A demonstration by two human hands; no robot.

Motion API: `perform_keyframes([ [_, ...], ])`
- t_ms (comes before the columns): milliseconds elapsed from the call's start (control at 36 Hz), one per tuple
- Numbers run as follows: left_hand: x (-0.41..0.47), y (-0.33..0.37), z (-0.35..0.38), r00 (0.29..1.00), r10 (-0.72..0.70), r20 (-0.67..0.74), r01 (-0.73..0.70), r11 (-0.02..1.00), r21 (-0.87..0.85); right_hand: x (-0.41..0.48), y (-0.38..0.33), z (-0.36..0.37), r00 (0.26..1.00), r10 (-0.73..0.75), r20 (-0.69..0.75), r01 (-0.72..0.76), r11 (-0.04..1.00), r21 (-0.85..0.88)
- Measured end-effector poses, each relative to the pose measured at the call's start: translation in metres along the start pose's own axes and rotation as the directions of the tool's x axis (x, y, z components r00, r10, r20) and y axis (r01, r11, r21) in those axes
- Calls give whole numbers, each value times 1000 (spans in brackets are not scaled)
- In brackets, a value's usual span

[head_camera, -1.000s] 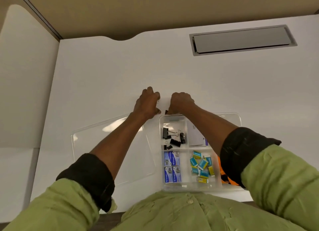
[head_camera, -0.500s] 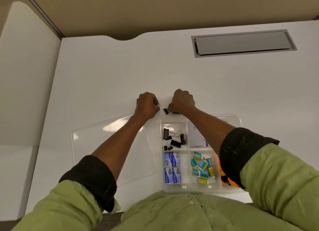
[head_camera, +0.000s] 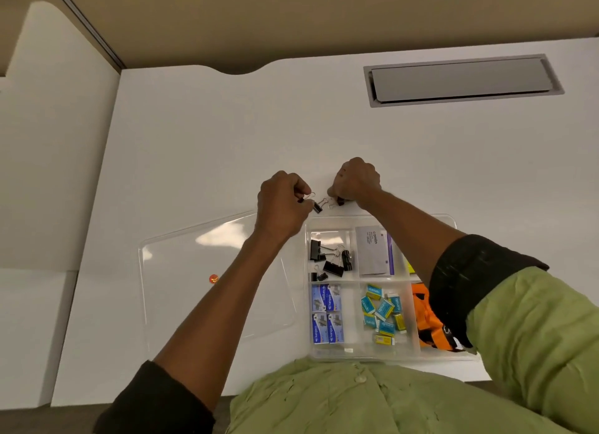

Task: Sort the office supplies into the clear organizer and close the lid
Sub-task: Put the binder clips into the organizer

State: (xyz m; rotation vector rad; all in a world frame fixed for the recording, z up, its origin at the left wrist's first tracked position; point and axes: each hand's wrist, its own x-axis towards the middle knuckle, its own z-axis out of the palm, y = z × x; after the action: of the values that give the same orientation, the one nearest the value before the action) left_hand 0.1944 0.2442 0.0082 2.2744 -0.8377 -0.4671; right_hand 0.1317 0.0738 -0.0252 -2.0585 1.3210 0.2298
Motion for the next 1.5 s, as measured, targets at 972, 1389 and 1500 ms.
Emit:
perform_keyframes([
  [972, 26, -9, 6, 966, -163, 202, 100, 952, 289, -53, 36, -22, 947, -281, -153, 271, 959, -81],
  [1389, 56, 5, 40, 897, -49, 439, -178, 869, 461, -8, 21, -3, 909, -309, 279, 394, 855, -336],
  [1500, 59, 5, 40, 891, -62, 449, -157, 887, 435, -10, 20, -4, 909, -321, 267, 398, 860, -320],
])
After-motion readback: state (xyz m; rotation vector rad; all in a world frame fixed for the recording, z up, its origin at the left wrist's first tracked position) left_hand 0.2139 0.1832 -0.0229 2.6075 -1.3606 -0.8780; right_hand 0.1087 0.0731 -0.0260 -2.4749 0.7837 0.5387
